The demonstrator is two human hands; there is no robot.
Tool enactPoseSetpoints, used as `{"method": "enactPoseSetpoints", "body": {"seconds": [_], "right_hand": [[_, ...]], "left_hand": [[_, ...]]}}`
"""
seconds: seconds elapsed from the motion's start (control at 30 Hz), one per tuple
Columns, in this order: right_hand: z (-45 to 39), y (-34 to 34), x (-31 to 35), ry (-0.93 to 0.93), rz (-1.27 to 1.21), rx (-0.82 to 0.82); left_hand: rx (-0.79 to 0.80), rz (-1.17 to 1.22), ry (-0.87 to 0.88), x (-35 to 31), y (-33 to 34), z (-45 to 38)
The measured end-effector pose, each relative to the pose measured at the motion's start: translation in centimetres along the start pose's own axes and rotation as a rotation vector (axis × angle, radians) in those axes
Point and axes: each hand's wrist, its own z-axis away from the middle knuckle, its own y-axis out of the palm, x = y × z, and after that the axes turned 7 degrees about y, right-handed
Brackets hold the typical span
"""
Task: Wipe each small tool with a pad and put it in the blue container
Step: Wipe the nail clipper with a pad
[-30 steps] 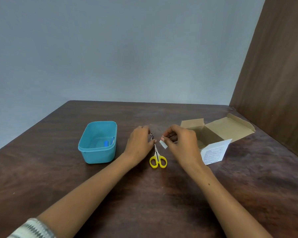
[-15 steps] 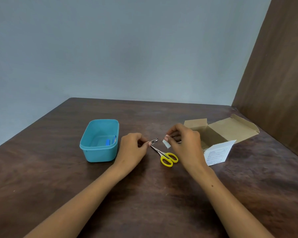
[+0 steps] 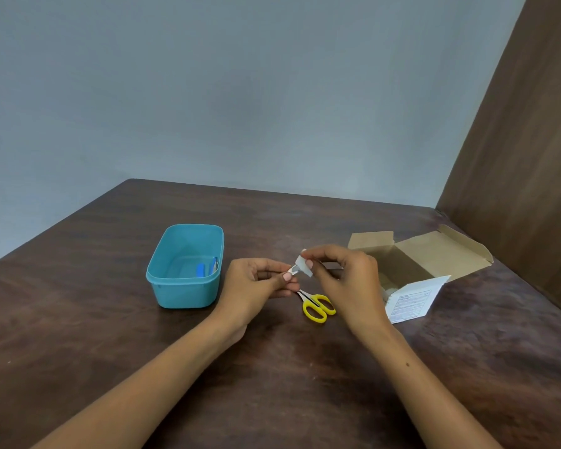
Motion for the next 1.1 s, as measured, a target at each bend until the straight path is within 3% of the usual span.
{"method": "enactPoseSetpoints", "body": {"seconds": [0.13,0.27,0.4,0.8,1.1], "right_hand": [[0.1,0.3,-0.3,-0.043,0.034,0.017],[-0.1,0.5,-0.7,-0.216,0.127,-0.052],[-0.2,0.2,-0.9,-0.204,0.188,-0.047],[-0.4,0.5,-0.5,-0.095,0.285,0.081],[0.0,0.9,0.2,-0.018,0.058,0.052]], "left_hand": [[0.026,-0.006,0.054,0.0,0.0,0.2],[0.03,-0.111,0.186,-0.2,-0.1,0.0],[0.04,-0.261,0.331,-0.1,-0.2,0.0],[-0.024,-0.372,0.466,-0.5,-0.6,0.0],[-0.021,-0.367,0.455,-0.3,-0.6,0.1]]}}
